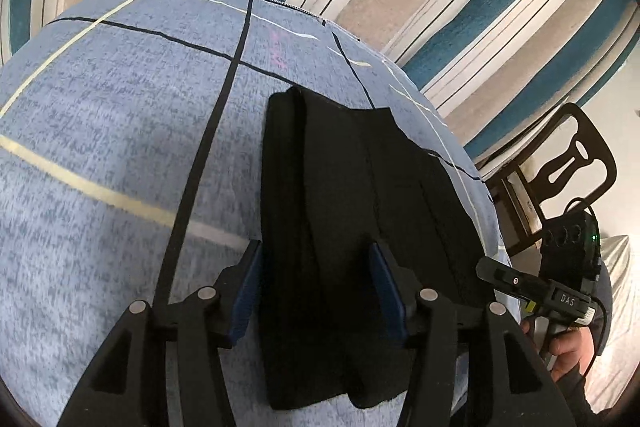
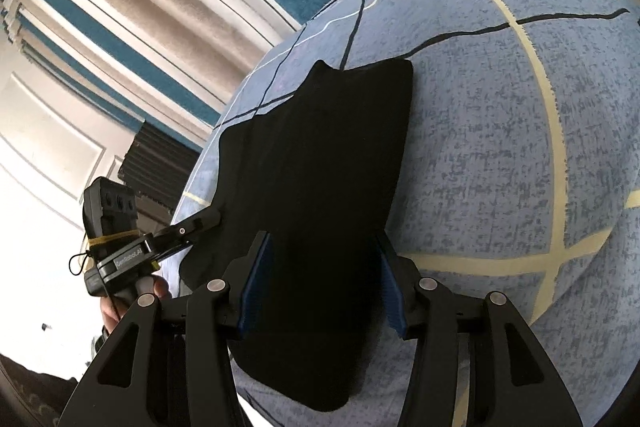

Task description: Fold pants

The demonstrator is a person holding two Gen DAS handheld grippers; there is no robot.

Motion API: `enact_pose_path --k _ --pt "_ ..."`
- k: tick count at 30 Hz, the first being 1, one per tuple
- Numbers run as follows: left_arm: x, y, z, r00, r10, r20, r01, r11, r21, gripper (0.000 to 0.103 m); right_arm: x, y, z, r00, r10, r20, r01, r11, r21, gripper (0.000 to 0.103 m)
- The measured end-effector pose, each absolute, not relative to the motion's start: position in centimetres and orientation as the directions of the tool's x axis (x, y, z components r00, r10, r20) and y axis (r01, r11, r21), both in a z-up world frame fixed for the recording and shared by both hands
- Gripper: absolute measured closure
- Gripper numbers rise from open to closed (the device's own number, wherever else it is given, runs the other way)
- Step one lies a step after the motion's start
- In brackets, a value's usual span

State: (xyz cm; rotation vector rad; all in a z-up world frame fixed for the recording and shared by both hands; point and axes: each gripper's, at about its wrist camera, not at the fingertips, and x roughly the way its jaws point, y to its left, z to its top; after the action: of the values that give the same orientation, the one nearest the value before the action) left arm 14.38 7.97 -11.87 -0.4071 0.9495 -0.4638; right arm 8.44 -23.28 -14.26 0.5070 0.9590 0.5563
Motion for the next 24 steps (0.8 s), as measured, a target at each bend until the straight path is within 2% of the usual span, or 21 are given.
enact_pose_path --k 10,17,21,24 --pt "17.8 6.3 -12.1 0.481 -0.538 -0.692 0.222 0.838 -0.498 0.043 10.2 -22.7 -14.3 0.469 0.635 -0.614 -0.185 0.750 0.634 0.051" --pt "15.5 6.6 -12.2 0.476 -0.545 -0.691 0.239 0.836 -0.494 0.043 9.6 -22.4 -14.4 0.479 0.619 -0.623 -0.198 0.767 0.610 0.052" --pt "15.3 6.5 -12.2 0.482 -0.524 -0.702 0.234 0.849 -0.474 0.052 10.2 -22.2 -14.4 0.487 0.607 -0.628 -0.178 0.773 0.609 0.058" --pt "15.6 6.2 -11.9 0.482 -0.513 -0.710 0.218 0.856 -0.469 0.059 9.8 -22.1 -14.0 0.500 0.574 -0.649 -0.173 0.800 0.575 0.073"
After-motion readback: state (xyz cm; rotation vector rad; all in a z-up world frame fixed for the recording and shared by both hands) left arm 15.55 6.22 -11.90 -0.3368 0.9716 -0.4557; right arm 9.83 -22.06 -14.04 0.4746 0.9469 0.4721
